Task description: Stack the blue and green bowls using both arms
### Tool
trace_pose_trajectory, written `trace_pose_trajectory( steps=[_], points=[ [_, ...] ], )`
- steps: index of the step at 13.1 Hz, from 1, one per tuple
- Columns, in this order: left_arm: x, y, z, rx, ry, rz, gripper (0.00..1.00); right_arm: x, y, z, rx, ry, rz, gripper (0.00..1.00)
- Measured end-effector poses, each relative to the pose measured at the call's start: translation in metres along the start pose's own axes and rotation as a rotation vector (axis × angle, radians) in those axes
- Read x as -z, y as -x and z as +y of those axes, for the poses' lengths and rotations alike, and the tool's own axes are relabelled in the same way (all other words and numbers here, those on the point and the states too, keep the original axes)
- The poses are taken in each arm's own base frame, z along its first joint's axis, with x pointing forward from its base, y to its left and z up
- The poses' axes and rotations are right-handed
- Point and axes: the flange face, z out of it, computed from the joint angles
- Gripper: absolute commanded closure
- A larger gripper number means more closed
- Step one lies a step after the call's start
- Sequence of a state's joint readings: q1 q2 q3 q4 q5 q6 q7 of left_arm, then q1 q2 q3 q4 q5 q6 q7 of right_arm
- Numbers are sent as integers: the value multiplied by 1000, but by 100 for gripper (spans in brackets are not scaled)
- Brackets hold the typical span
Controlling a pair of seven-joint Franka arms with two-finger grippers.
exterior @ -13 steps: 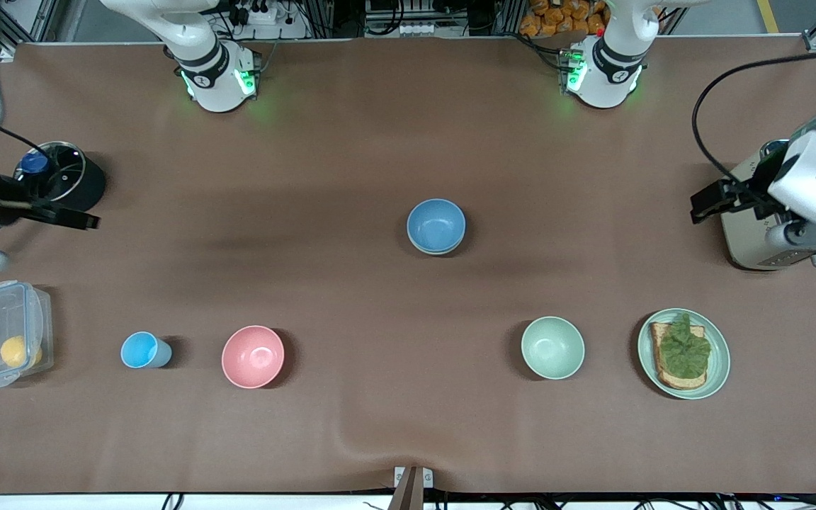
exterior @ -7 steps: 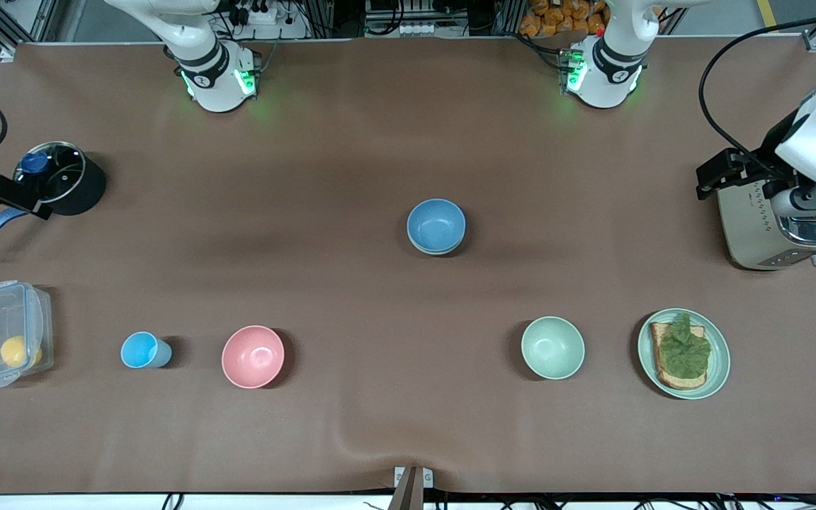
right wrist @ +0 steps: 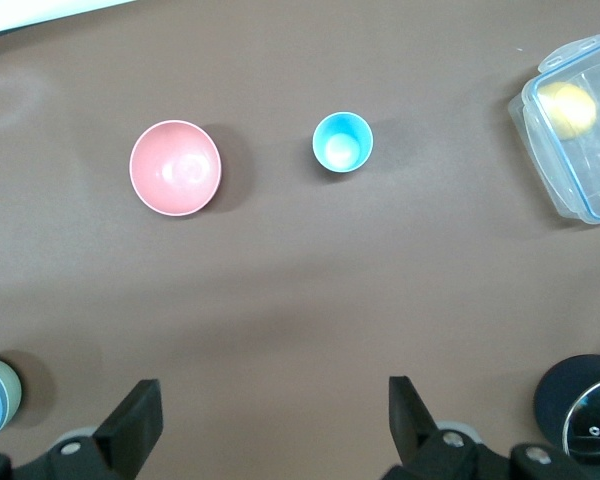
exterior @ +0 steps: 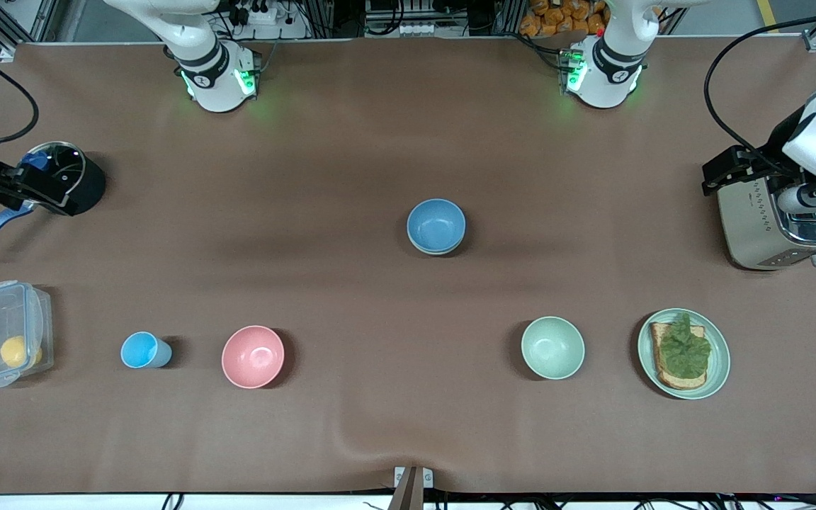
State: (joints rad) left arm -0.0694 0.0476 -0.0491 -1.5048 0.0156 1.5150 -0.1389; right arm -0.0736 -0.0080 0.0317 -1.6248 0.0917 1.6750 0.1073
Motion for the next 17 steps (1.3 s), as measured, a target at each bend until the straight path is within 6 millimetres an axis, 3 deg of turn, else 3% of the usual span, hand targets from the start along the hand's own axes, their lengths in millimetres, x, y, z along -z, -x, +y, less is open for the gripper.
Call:
trace_pose_trajectory(
  steps=[6,17],
  points=[
    [18,8,-24,45,17,33,0,-3,0,0,1,0,-3,0],
    [17,14,-18,31,15,4,0,-4,1,-11,22,9,-2,0]
  ],
)
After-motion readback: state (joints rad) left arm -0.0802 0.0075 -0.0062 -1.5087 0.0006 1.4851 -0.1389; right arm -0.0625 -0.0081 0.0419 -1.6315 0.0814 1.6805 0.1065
